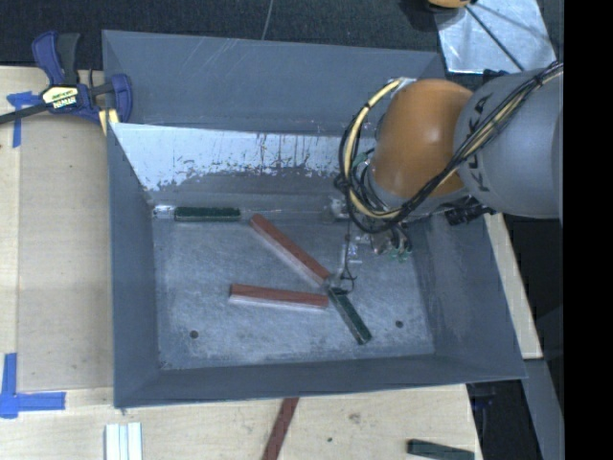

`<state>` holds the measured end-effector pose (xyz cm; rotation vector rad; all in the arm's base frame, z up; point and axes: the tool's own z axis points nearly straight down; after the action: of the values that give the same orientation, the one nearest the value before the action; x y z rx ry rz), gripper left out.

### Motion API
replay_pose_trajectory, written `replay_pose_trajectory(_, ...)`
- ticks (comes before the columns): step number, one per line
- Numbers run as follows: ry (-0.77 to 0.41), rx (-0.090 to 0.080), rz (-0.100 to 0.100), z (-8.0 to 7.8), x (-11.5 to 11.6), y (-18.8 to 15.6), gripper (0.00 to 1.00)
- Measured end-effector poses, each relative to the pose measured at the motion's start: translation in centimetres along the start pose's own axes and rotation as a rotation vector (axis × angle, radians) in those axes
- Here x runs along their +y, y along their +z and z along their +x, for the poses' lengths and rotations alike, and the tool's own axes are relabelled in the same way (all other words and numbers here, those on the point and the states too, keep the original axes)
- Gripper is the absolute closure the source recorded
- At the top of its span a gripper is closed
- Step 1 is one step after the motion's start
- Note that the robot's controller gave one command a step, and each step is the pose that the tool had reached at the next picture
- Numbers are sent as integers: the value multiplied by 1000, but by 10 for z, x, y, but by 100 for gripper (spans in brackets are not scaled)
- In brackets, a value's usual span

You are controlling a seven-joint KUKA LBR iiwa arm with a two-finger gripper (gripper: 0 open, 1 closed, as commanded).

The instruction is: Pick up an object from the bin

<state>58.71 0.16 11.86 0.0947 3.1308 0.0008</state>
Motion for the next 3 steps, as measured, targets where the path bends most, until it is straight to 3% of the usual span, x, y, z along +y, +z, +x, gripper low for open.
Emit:
replay_pose_trajectory(1, -117, 4, 0, 5, 29, 47, 100)
replay_pose_trajectory(3, -116, 4, 0, 5, 29, 46, 100)
